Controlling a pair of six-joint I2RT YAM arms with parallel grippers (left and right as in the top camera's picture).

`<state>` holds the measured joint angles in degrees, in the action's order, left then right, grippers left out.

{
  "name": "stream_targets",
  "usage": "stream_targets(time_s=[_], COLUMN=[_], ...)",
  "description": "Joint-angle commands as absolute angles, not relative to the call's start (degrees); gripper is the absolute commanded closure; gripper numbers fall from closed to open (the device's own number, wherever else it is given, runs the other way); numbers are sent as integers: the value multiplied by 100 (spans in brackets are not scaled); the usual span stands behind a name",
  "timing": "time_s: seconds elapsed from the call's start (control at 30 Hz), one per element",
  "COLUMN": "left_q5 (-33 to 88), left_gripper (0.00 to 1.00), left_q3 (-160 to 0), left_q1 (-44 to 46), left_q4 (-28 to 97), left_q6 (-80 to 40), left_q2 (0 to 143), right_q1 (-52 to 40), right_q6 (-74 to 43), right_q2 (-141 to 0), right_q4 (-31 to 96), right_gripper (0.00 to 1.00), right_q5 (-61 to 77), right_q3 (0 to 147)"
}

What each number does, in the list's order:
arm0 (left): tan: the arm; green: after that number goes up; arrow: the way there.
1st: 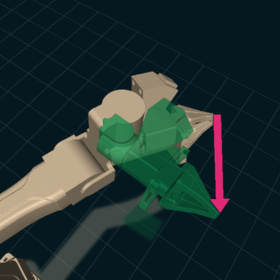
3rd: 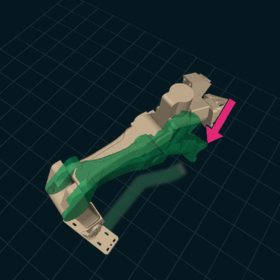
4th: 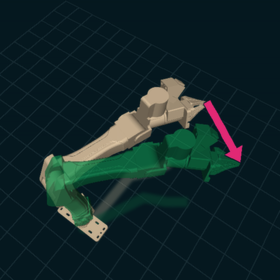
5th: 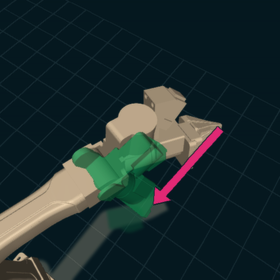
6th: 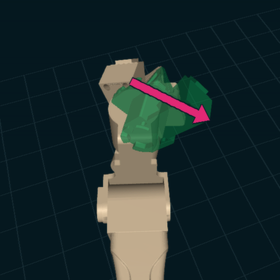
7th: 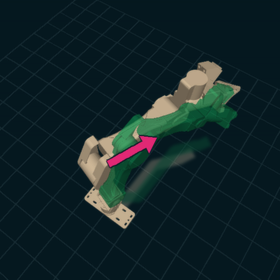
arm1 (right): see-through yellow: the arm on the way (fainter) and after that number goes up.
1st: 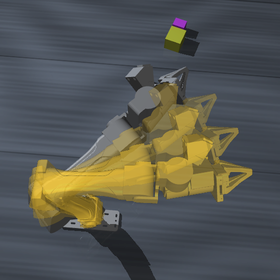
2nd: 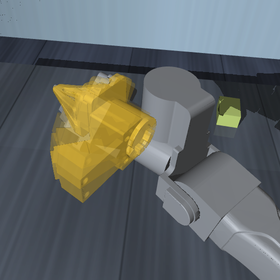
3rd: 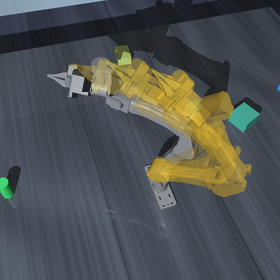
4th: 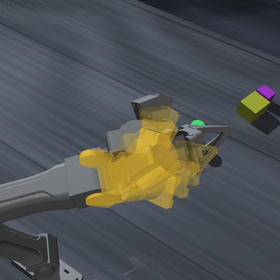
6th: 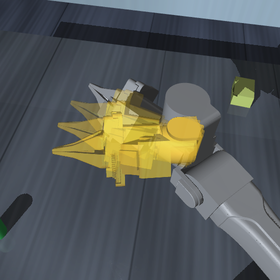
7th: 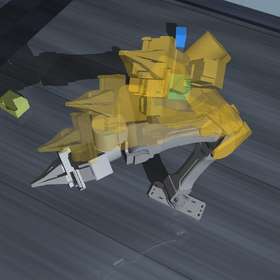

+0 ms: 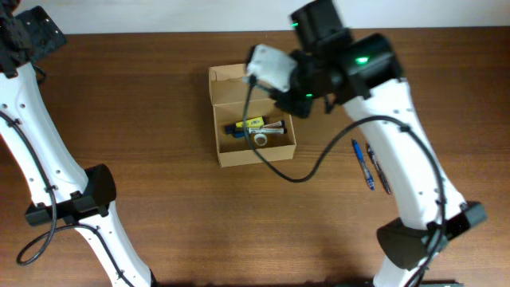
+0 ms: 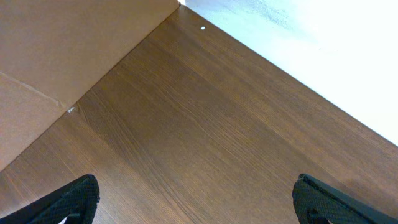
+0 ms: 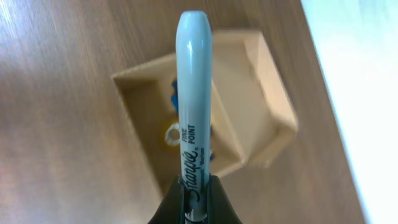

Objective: Pack container
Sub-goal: 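Carry the Sharpie into the box and open the right gripper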

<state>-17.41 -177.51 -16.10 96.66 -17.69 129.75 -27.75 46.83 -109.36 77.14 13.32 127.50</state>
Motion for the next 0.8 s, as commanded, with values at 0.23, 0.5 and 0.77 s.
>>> stream_targets(time_s=[0.23,0.5,0.77], left_q5=[-1778,-1778,-1778], left_gripper=[0,0,0], left_q3=[-17734,-17734,-17734], left_q1=[-1629,-1629,-1629], left_q4=[9666,9666,9666], left_q6=[-1704,-1704,-1704], left_q2=[12929,12929,12929], right_q1=[-2853,-2963,-3114], right_q6=[5446,5159,5137], right_q2=[-12132,-13113,-13644], right_q4=[7529,7577,7721], right_gripper=[96,96,96], right_q5=[1452,1288,1284], right_q3=[12728,12728,12726])
